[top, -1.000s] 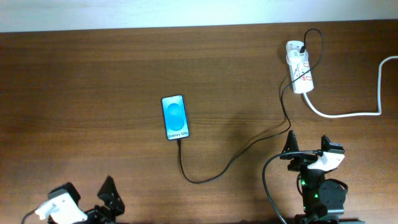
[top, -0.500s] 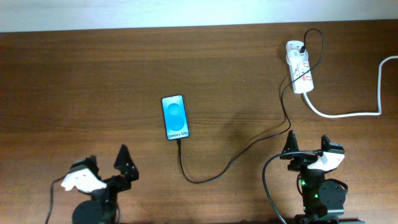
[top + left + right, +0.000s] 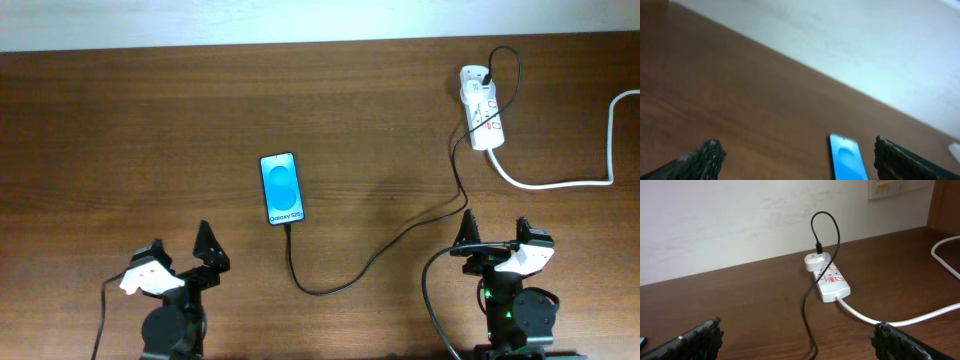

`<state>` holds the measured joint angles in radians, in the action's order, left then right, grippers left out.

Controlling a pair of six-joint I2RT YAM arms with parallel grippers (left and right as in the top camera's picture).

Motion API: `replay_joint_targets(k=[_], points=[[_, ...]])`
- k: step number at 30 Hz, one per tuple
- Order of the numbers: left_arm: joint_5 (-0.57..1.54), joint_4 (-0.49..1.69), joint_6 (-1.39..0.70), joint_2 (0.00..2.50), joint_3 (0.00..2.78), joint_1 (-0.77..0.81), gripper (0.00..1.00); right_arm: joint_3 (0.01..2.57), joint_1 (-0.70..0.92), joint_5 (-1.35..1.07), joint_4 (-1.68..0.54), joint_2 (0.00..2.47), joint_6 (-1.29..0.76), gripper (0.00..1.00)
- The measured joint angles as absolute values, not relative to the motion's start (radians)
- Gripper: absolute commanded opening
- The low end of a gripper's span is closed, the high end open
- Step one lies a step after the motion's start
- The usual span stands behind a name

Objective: Plug charger to phone and switch on socket

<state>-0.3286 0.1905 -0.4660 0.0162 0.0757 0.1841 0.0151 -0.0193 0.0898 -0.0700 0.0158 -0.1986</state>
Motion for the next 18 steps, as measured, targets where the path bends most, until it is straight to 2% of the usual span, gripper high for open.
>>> replay_joint_targets(k=[8, 13, 18], points=[[-0.342, 0.152, -0.307, 0.015, 0.061, 0.184, 0.99, 0.015, -0.019, 0.09, -0.07, 0.016, -0.198, 0.98], [-0.254, 0.113, -0.174, 0.015, 0.043, 0.152, 0.99, 0.015, -0.019, 0.09, -0.07, 0.016, -0.199, 0.98], [-0.208, 0.078, -0.13, 0.015, 0.028, 0.128, 0.99, 0.015, -0.019, 0.09, -0.07, 0.016, -0.199, 0.98]])
